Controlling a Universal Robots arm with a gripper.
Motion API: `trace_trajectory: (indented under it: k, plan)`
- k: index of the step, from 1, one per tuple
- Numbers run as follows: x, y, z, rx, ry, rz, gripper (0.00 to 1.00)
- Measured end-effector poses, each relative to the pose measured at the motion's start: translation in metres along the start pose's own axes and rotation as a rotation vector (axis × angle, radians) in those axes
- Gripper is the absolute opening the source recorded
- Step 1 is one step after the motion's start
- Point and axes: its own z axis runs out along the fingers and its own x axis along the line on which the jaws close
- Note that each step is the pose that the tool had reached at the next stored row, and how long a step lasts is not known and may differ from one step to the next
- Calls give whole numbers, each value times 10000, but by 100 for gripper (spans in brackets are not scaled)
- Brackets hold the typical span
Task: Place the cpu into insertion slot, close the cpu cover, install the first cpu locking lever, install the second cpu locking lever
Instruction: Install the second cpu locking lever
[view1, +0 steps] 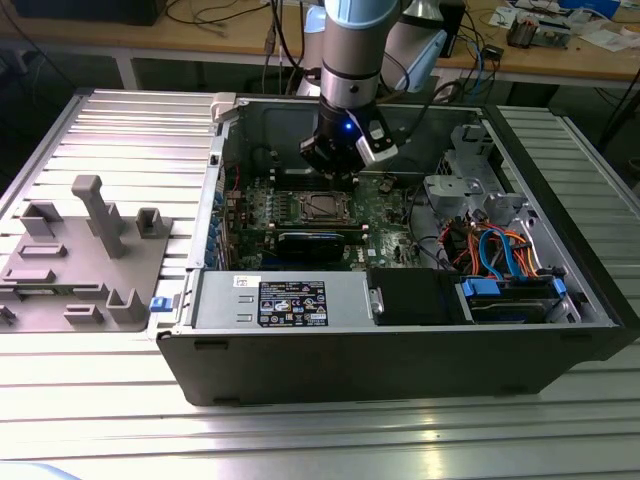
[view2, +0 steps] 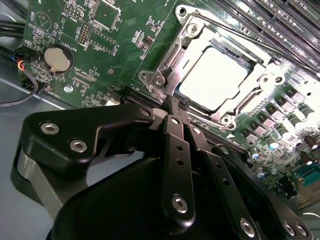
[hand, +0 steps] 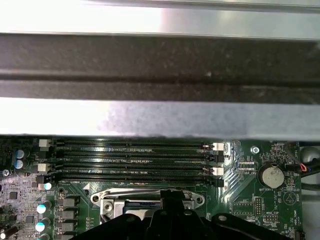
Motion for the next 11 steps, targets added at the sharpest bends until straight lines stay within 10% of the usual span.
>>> trace_trajectory:
  k: [11]
  plan:
    - [-2,10,-108,-2,-1,0,11]
